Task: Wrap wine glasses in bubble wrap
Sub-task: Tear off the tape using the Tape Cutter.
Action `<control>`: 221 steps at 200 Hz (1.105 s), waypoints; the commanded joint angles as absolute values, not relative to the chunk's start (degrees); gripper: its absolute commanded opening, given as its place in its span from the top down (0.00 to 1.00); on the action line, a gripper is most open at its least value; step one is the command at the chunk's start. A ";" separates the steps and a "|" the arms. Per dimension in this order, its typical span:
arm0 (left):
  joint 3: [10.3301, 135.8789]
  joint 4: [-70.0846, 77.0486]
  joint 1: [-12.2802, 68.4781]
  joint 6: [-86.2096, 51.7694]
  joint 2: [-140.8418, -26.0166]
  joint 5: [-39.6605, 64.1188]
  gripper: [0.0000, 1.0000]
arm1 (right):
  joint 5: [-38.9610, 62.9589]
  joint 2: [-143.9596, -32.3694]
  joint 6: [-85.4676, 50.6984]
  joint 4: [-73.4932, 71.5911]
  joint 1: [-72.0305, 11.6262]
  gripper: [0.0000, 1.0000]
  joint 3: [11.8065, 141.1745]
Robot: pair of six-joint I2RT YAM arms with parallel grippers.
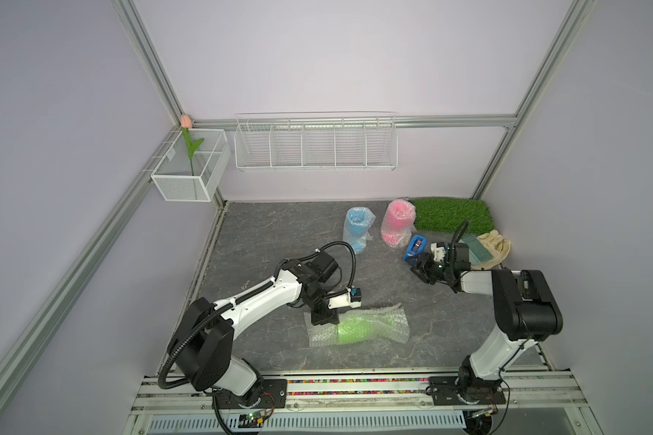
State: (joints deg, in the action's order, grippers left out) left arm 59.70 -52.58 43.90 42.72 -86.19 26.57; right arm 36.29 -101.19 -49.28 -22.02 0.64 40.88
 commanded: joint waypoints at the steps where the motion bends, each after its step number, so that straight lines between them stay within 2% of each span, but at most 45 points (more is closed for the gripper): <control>1: 60.47 -54.48 44.30 43.86 -87.01 25.45 1.00 | 37.62 -102.84 -51.52 -29.60 1.16 0.46 41.50; 67: 60.56 -54.58 44.30 44.04 -86.97 25.39 1.00 | 39.12 -105.99 -55.87 -38.48 1.73 0.60 40.78; 124: 60.64 -54.73 44.30 44.03 -87.28 25.57 1.00 | 38.23 -105.72 -56.07 -37.71 1.75 0.70 40.03; 148: 60.66 -54.84 44.30 44.03 -87.36 25.82 1.00 | 38.08 -105.78 -55.99 -37.33 1.72 0.78 39.94; 185: 60.64 -54.79 44.30 44.04 -87.45 25.91 1.00 | 37.72 -105.81 -55.36 -34.35 1.69 0.93 39.90; 221: 60.56 -54.84 44.30 44.08 -87.49 25.84 1.00 | 36.34 -104.74 -51.20 -24.49 1.54 0.93 40.22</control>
